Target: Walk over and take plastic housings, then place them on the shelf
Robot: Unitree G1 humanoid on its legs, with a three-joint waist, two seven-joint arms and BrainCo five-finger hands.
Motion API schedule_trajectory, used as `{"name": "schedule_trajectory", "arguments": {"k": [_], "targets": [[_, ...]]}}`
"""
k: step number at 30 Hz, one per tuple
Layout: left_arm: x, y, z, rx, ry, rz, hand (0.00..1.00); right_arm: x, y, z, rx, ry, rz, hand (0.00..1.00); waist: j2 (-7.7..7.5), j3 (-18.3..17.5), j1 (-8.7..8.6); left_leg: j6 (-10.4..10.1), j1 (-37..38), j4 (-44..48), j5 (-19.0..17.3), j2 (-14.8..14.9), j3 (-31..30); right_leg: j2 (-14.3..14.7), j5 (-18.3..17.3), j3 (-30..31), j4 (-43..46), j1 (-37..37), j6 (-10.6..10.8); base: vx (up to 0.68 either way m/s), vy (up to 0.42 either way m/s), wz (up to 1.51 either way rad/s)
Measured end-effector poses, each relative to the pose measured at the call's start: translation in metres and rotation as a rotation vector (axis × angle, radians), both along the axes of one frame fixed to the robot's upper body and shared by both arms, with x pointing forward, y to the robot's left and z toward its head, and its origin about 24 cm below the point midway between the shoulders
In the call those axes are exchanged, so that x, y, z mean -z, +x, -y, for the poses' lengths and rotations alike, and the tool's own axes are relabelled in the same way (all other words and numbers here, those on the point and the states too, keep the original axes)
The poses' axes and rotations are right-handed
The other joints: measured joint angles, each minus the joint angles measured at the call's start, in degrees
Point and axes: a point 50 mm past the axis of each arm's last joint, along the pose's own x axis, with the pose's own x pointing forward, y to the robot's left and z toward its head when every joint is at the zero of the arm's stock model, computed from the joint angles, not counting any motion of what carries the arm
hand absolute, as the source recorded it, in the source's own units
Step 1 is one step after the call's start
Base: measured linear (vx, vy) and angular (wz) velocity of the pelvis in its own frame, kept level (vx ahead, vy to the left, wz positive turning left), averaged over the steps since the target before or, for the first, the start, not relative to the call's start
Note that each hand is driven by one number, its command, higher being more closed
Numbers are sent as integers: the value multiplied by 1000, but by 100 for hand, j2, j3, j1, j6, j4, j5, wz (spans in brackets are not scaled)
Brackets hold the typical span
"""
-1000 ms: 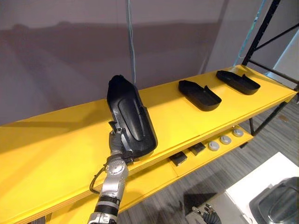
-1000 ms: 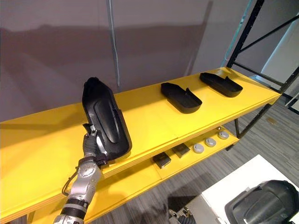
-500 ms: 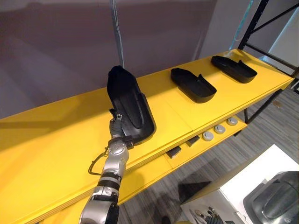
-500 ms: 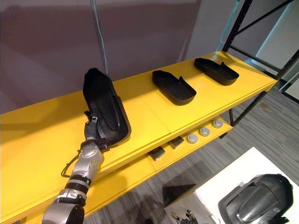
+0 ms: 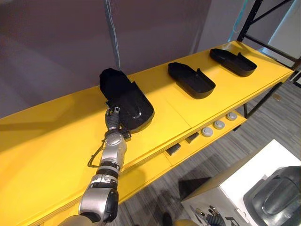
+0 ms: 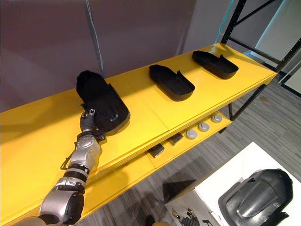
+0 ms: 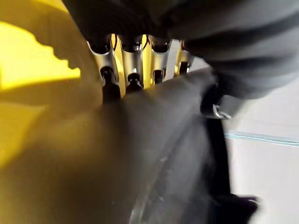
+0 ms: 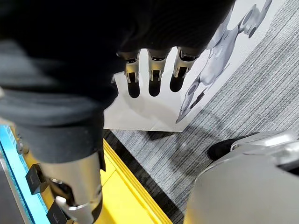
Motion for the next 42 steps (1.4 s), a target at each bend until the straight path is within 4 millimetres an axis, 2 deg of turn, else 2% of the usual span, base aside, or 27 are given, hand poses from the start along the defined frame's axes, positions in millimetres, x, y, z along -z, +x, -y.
{"name": "schedule_trajectory", "arguments": {"k": [7, 21, 24, 27, 28, 31, 34, 35, 42], "targets": [[-4, 2, 9, 18, -51, 19, 0, -3, 13, -1, -10, 0, 32, 0, 29, 39, -32, -15, -6, 6, 10, -13, -75, -18, 0, -62, -10, 27, 0, -14, -3, 5], [-11, -8, 15, 23, -72, 81, 0, -4, 15, -2, -20, 3, 36, 0, 79, 76, -51, -25, -28, 22, 34, -28, -198, -41, 1, -178, -33, 75, 0, -20, -1, 4], [-17, -18, 13, 6, -59, 139, 0, -4, 14, -2, -21, 3, 36, 0, 81, 77, -45, -22, 0, 25, 36, -29, -245, -41, 1, -210, -68, 140, 0, -15, -6, 7], [-28, -26, 14, -10, -20, 201, 0, -3, 13, -1, -20, 2, 32, 0, 81, 78, 34, -13, 25, 27, 42, -27, -299, -41, 2, -279, -92, 198, -1, -32, -10, 10], [-38, -32, 18, -11, 3, 255, 0, -4, 12, -1, -32, -3, 31, 0, 90, 81, 130, -13, 27, 27, 40, -25, -314, -39, -6, -278, -94, 205, -10, -37, -6, 5], [-53, -37, 29, 18, 59, 325, 0, -5, 9, 2, -37, -13, 32, 0, 98, 84, 269, -11, 20, 31, 41, -24, -337, -37, -8, -281, -91, 206, -14, -30, -3, 5], [-68, -44, 45, 77, 122, 401, 0, -5, 7, 2, -39, -11, 33, 0, 101, 82, 293, -6, 15, 35, 44, -25, -348, -37, -13, -288, -88, 206, -19, 0, 0, 0], [-70, -47, 51, 114, 147, 422, 100, -5, 7, 2, -40, -10, 31, 0, 101, 82, 296, -6, 14, 35, 44, -26, -351, -38, -15, -290, -87, 206, -22, 0, 0, 0], [-83, -68, 117, 490, 320, 560, 100, -4, 3, 6, -70, -13, 21, 0, 170, 42, 364, 4, -45, 33, 49, -24, -353, -33, -24, -292, -65, 132, -28, -2, 0, 0]]}}
